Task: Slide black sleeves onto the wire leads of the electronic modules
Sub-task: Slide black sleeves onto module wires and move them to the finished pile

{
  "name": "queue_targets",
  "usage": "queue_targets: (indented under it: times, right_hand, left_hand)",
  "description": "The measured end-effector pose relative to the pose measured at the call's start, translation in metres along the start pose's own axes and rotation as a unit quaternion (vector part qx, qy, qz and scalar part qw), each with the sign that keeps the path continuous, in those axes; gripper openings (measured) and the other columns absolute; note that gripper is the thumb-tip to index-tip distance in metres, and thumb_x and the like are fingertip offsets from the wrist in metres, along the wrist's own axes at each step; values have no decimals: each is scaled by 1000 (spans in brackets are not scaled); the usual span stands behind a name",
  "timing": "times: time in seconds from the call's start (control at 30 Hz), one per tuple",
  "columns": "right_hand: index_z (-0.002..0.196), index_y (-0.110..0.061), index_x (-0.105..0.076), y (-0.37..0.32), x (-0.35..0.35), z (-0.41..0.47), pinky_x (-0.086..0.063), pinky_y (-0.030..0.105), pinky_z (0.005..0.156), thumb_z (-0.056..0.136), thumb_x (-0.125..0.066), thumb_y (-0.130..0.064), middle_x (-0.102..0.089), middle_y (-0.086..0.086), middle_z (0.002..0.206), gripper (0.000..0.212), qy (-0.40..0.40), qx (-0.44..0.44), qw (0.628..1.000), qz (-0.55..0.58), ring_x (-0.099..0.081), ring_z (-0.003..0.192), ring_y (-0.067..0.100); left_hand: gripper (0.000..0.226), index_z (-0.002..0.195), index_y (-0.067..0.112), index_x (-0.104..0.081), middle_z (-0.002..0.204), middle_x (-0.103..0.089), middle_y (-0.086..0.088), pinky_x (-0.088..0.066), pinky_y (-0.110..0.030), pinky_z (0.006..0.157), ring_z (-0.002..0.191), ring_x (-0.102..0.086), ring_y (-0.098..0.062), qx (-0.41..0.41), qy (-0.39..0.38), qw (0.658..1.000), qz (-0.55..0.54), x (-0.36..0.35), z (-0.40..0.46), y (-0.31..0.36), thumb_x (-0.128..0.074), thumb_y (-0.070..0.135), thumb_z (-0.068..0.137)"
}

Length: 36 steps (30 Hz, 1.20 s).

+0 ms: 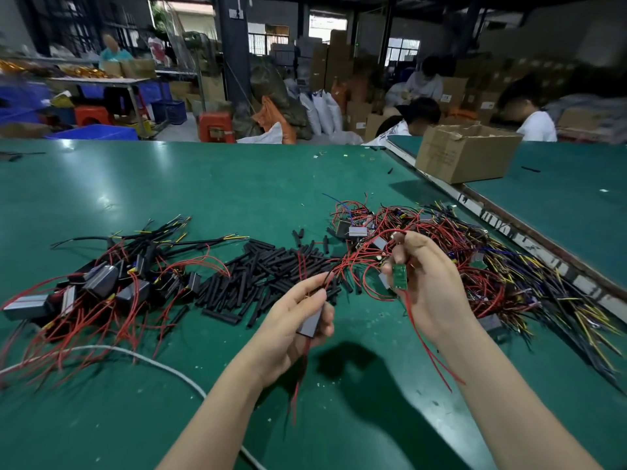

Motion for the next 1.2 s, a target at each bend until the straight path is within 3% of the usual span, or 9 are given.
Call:
queue_targets:
  times: [0.23, 0.33, 0.43, 0.63, 0.77, 0.9, 1.03, 1.13, 1.2]
  right_hand:
    - [85, -9, -60, 19, 4, -6, -47, 21, 50, 97, -46, -6, -54, -1, 58, 19, 21, -11, 993, -114, -55, 49, 16]
    - [82, -8, -62, 30, 4, -11, -47, 22, 55, 96, -48, -5, -56, -3, 59, 20, -1, -5, 984, -176, -55, 52, 16]
    - [81, -11, -64, 34, 2, -15, -47, 22, 70, 96, -51, -6, -57, -4, 56, 19, -27, 19, 962, -270, -56, 59, 15]
    - [92, -20, -67, 48, -2, -23, -40, 9, 64, 97, -52, -20, -65, -9, 70, 16, -63, 3, 915, -398, -55, 64, -3]
    - [105, -29, -60, 33, -5, -32, -41, 20, 85, 93, -59, -29, -60, -12, 96, 12, 12, 120, 879, -462, -56, 93, 4]
    - [98, -37, -57, 28, -24, -57, -40, 16, 81, 90, -57, -46, -60, -18, 97, 12, -23, 224, 868, -442, -57, 97, 6]
    - [103, -26, -62, 35, -35, -69, -36, 10, 79, 89, -63, -34, -61, -16, 94, 16, -52, 269, 848, -453, -57, 94, 7]
    - [96, -23, -66, 32, -29, -67, -39, 12, 79, 89, -61, -27, -63, -16, 91, 10, -7, 272, 861, -429, -58, 91, 5]
    - [92, -18, -67, 30, -28, -66, -38, 11, 82, 89, -60, -23, -62, -14, 90, 9, 1, 287, 847, -447, -55, 91, 4]
  left_hand:
    - [33, 112, 17, -60, 87, -71, -10, -51, -24, 56, 74, -70, -27, 17, -9, 999, -29, 1, -2, 2, -60, 30, 82]
    - [28, 101, 19, -69, 88, -71, -13, -52, -27, 54, 72, -70, -31, 22, -5, 999, -32, 1, -2, 0, -56, 34, 82]
    - [24, 88, 25, -75, 84, -71, -6, -52, -24, 54, 70, -71, -23, 18, 15, 1000, -14, 5, 0, -1, -55, 36, 81]
    - [20, 83, 22, -77, 73, -65, 5, -44, -18, 57, 64, -60, -7, -6, 33, 999, 8, 9, 0, 3, -60, 29, 76]
    - [22, 89, 22, -78, 74, -63, 8, -37, -16, 59, 64, -53, -2, -13, 20, 999, 27, 6, 0, 4, -61, 27, 76]
    - [26, 95, 23, -77, 87, -69, 5, -39, -18, 65, 73, -54, -7, -31, 0, 999, 29, 1, 0, 4, -62, 23, 74]
    - [28, 101, 19, -75, 99, -67, -7, -36, -38, 84, 93, -47, -23, -61, -15, 997, 41, 0, -4, 3, -66, 23, 75]
    - [23, 95, 24, -76, 83, -67, 2, -43, -25, 72, 75, -55, -9, -66, 7, 995, 79, 3, -5, 6, -68, 24, 73]
    - [18, 89, 25, -77, 80, -67, 8, -45, -20, 69, 74, -56, -5, -68, 18, 992, 101, 4, -7, 8, -69, 28, 73]
Point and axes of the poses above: each hand's wrist, its own z-axis towards the middle knuckle, its own x-axis out of the back of the hand, y = z × x, the point moved 7 cm from there along z, towards the middle knuckle
